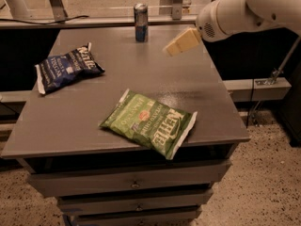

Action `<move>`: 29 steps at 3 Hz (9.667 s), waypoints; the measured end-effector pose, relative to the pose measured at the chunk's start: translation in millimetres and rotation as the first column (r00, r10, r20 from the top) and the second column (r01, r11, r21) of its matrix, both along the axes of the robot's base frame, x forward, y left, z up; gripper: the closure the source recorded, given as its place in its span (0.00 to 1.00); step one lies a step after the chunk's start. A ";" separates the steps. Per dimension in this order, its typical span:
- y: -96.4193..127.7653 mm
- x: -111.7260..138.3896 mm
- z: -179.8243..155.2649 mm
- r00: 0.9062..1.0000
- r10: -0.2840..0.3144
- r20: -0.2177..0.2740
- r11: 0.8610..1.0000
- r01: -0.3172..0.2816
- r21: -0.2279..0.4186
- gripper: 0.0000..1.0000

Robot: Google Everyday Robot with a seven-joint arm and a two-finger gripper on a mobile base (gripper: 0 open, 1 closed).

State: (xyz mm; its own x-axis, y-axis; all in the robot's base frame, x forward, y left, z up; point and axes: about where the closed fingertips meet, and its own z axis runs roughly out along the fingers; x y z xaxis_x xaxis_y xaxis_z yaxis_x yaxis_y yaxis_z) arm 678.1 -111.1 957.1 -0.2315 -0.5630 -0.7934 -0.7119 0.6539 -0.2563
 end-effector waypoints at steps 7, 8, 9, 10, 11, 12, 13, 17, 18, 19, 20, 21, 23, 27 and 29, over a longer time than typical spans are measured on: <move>133.4 235.2 -40.7 0.982 -0.128 0.141 0.925 0.067 0.373 0.15; 126.3 240.3 -49.1 0.979 -0.145 0.140 0.922 0.082 0.378 0.40; 115.7 235.9 -48.9 0.976 -0.160 0.148 0.918 0.092 0.387 0.62; 101.1 214.3 -35.1 0.976 -0.171 0.136 0.911 0.104 0.398 0.87; 85.5 173.8 -11.4 0.977 -0.163 0.140 0.907 0.092 0.411 1.00; 65.2 122.0 3.0 0.977 -0.176 0.124 0.900 0.109 0.423 1.00; 43.1 71.9 -10.0 0.973 -0.215 0.078 0.886 0.161 0.435 1.00; -60.0 -60.0 -38.8 0.905 -0.424 0.023 0.840 0.384 0.382 1.00; -76.2 -73.5 -29.0 0.891 -0.452 0.041 0.834 0.406 0.375 1.00; -55.5 -79.1 -40.3 0.902 -0.431 0.020 0.829 0.387 0.403 1.00; -27.7 -80.3 -45.9 0.921 -0.390 0.005 0.827 0.347 0.442 1.00; -8.2 -83.2 -48.0 0.938 -0.346 0.006 0.833 0.304 0.462 1.00; 19.2 -95.0 -55.0 0.969 -0.247 -0.002 0.855 0.219 0.470 0.83; 35.8 -89.6 -55.9 0.988 -0.153 0.008 0.880 0.132 0.456 0.00; -2.2 -80.6 -48.4 0.986 -0.145 0.082 0.843 0.080 0.531 0.00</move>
Offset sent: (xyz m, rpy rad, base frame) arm 0.1087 0.0720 0.0016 0.2741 -0.1634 -0.0800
